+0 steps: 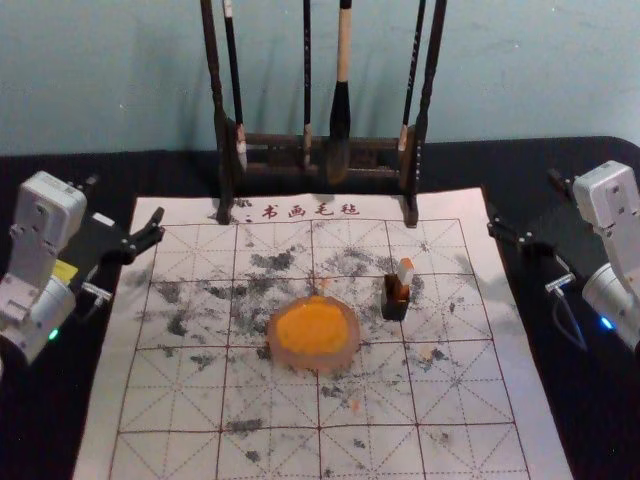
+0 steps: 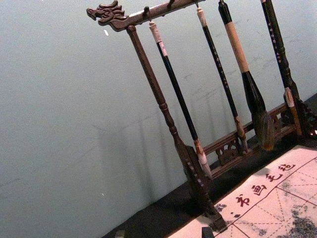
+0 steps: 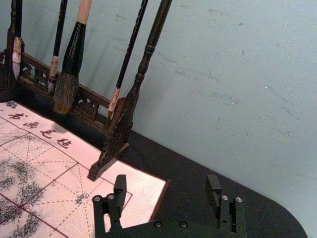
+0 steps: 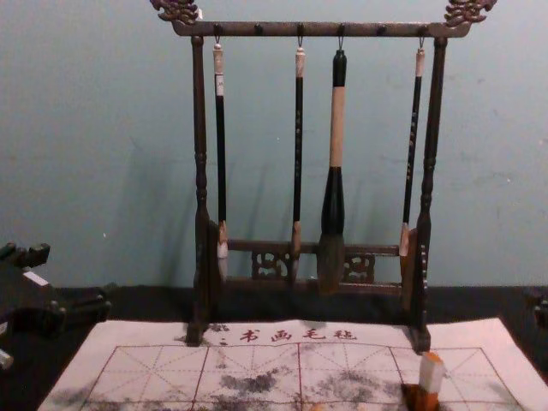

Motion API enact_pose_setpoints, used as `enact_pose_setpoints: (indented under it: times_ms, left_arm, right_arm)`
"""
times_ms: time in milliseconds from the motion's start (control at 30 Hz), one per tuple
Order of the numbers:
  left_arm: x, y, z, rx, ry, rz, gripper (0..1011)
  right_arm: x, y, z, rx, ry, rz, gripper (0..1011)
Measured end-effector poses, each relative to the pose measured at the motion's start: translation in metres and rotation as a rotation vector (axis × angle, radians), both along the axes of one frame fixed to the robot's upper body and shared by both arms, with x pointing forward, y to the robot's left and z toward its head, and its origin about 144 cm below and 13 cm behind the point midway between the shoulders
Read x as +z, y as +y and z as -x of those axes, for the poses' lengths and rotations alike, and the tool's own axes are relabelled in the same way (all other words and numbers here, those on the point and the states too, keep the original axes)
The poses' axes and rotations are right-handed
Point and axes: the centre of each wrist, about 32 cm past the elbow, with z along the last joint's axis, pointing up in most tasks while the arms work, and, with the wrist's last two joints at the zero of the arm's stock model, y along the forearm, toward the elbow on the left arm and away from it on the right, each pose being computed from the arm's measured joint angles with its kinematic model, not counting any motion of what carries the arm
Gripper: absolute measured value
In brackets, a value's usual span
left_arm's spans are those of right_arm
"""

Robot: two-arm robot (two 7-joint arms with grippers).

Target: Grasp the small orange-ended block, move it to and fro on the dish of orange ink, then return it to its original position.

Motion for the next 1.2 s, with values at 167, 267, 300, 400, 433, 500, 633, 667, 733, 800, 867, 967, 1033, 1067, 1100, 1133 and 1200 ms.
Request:
enact_pose_setpoints:
  times_ms: [167, 267, 300, 400, 433, 500, 633, 667, 733, 800, 867, 967, 1033, 1067, 1100, 1133, 1200]
  left_arm:
    - [0.0, 0.0, 0.0, 0.0, 0.0, 0.0, 1001]
    - [0.0, 0.0, 0.0, 0.0, 0.0, 0.0, 1001]
    - [0.0, 0.0, 0.0, 0.0, 0.0, 0.0, 1001]
    - [0.0, 0.0, 0.0, 0.0, 0.0, 0.0, 1001]
    - [0.0, 0.0, 0.0, 0.0, 0.0, 0.0, 1001]
    - [0.0, 0.0, 0.0, 0.0, 0.0, 0.0, 1001]
    - [0.0, 0.0, 0.0, 0.0, 0.0, 0.0, 1001]
    - [0.0, 0.0, 0.0, 0.0, 0.0, 0.0, 1001]
    - [0.0, 0.0, 0.0, 0.0, 0.0, 0.0, 1001]
    - [0.0, 0.0, 0.0, 0.0, 0.0, 0.0, 1002]
    - [0.0, 0.0, 0.0, 0.0, 0.0, 0.0, 1001]
    - [0.0, 0.0, 0.0, 0.0, 0.0, 0.0, 1001]
    - [0.0, 0.0, 0.0, 0.0, 0.0, 0.0, 1001]
    - [0.0, 0.0, 0.0, 0.0, 0.0, 0.0, 1001]
    - [0.0, 0.0, 0.0, 0.0, 0.0, 0.0, 1002]
    - [0.0, 0.0, 0.0, 0.0, 0.0, 0.0, 1001]
    - [0.0, 0.0, 0.0, 0.0, 0.0, 0.0, 1001]
  right_arm:
    - [0.0001, -0.0002, -0.0001, 0.0, 0.0, 0.0, 1000]
    - [0.0001, -0.0002, -0.0001, 0.0, 0.0, 0.0, 1002]
    - [0.0001, -0.0002, -0.0001, 0.0, 0.0, 0.0, 1002]
    - [0.0001, -0.0003, -0.0001, 0.0, 0.0, 0.0, 1002]
    - [0.0001, -0.0003, 0.0, 0.0, 0.0, 0.0, 1002]
    - [0.0001, -0.0003, 0.0, 0.0, 0.0, 0.0, 1002]
    - [0.0001, -0.0003, -0.0001, 0.0, 0.0, 0.0, 1002]
    - [0.0001, -0.0003, -0.0001, 0.0, 0.0, 0.0, 1002]
    - [0.0002, -0.0003, -0.0001, 0.0, 0.0, 0.0, 1002]
    - [0.0001, -0.0003, -0.0001, 0.0, 0.0, 0.0, 1002]
    - [0.0002, -0.0003, -0.0001, 0.0, 0.0, 0.0, 1002]
    - [0.0002, -0.0003, -0.0001, 0.0, 0.0, 0.0, 1002]
    - [0.0002, -0.0003, -0.0001, 0.0, 0.0, 0.0, 1002]
    - [0.0001, -0.0003, -0.0001, 0.0, 0.0, 0.0, 1002]
    - [0.0001, -0.0003, -0.0001, 0.0, 0.0, 0.0, 1002]
    - [0.0001, -0.0003, -0.0001, 0.0, 0.0, 0.0, 1002]
    - [0.0002, -0.0003, -0.0001, 0.0, 0.0, 0.0, 1002]
